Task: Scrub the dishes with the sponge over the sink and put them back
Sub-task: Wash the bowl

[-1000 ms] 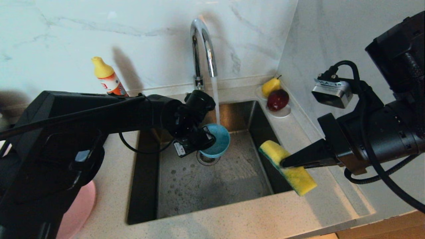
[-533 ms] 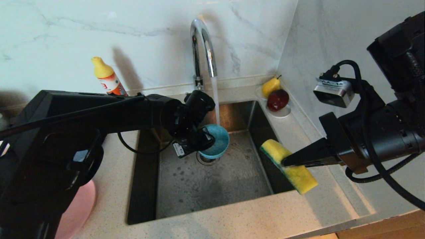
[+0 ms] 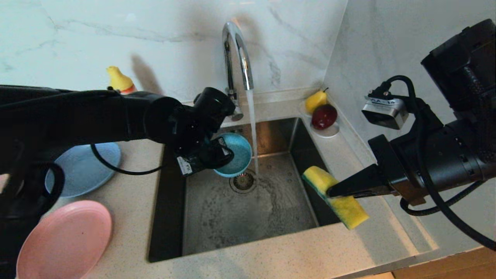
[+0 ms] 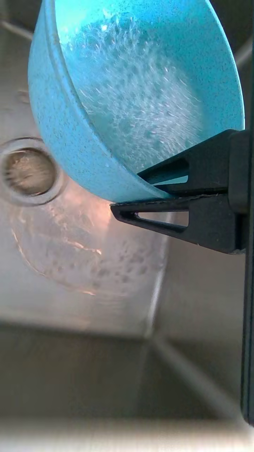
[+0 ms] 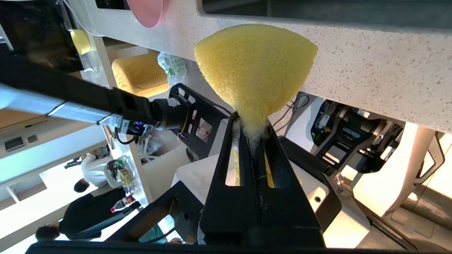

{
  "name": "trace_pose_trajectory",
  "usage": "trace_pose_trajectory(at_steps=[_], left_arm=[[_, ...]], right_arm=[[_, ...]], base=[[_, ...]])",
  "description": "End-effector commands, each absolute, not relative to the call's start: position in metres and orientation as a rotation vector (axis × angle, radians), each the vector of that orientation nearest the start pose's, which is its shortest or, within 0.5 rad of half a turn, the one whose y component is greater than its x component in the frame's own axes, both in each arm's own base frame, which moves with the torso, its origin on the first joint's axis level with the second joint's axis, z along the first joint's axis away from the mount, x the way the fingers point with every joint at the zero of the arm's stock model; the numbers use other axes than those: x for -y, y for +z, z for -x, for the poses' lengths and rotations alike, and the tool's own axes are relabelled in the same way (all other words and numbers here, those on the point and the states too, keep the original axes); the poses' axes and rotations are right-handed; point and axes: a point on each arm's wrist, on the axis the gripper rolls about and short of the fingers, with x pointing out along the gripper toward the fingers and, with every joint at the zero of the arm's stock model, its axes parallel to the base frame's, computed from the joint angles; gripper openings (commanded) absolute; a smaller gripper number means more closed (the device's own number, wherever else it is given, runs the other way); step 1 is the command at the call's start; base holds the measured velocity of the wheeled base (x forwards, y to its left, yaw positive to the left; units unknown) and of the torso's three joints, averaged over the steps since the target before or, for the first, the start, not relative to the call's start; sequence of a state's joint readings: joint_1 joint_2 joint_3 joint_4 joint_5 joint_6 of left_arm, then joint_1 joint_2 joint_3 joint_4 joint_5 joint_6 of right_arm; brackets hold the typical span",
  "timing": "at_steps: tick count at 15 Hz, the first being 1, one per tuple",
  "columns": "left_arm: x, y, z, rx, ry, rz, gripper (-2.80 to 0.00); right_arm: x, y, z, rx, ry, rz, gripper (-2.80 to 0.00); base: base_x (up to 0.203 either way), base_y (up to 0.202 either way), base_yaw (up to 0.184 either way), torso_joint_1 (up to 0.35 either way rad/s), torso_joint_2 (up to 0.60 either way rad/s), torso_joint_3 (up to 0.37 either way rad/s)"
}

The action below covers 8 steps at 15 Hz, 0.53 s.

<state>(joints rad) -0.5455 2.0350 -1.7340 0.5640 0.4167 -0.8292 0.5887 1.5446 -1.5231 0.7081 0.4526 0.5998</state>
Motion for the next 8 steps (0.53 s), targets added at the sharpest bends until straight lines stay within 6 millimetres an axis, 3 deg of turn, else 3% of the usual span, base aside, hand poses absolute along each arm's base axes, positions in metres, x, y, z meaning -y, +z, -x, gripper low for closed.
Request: trace_pose_trajectory(at_steps=[1, 5, 8], left_arm=[[0.174, 0.254, -0.307, -0.649, 0.180, 0.419, -2.80], [0.151, 0.297, -0.274, -0.473, 0.094, 0.401, -2.80], [0.142, 0.308, -0.261, -0.309, 0.014, 0.340, -2.80]], right_arm=[[-0.147, 0.301, -0.200, -1.053, 0.728, -0.465, -2.80], [-0.154, 0.300, -0.198, -1.063, 0.750, -0.450, -2.80], [-0.159, 0.297, -0.197, -1.079, 0.763, -0.437, -2.80]], base=[[0.000, 0.000, 0.000, 0.000, 0.00, 0.000], [0.000, 0.000, 0.000, 0.000, 0.00, 0.000], [0.000, 0.000, 0.000, 0.000, 0.00, 0.000]])
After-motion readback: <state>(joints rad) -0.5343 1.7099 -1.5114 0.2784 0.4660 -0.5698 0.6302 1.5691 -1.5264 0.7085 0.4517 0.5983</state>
